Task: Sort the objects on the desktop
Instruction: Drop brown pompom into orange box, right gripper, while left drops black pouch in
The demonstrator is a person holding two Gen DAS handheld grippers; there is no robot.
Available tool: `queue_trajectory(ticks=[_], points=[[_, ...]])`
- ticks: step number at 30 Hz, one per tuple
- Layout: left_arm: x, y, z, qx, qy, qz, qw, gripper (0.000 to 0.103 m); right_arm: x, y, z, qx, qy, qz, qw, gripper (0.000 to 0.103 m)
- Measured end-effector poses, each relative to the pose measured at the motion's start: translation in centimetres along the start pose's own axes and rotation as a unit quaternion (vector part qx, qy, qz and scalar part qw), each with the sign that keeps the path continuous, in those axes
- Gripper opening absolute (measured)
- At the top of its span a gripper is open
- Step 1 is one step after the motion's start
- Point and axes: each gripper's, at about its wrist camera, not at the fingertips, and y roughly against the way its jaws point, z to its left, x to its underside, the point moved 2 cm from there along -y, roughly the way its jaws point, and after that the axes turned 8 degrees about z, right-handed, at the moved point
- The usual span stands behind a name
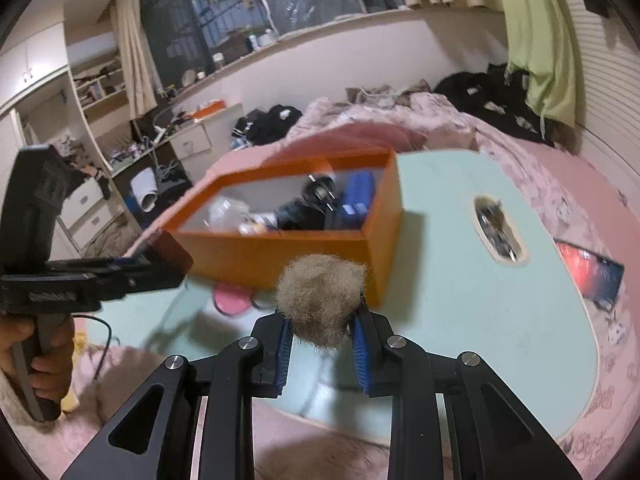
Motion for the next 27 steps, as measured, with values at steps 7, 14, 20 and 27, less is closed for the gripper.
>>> queue_trajectory(ticks=[7,14,20,27], points=[[-4.9,2.4,0.7,-0.033,-0.013,-0.059,0.9977,0.062,-7.0,-1.2,3.9,0.016,0.058,-0.038,0.997,0.026],[-6.1,-3.6,3.7,-0.073,0.019,-0.022,0.9969,0.071,-8.1,-7.6,2.6,0.115,0.045,0.003,0.992,0.081],[-4.3,-5.5,3.4,-0.114,-0.014,-0.051,0.9921,0.074,-6.5,-8.6,2.9,0.168,0.104,-0.009,0.98,0.082],[-4.1,-5.2,3.5,-0.101,-0.008,-0.052,0.9935,0.074,-6.6,-8.4,2.8,0.158,0.106,-0.01,0.982,0.082]])
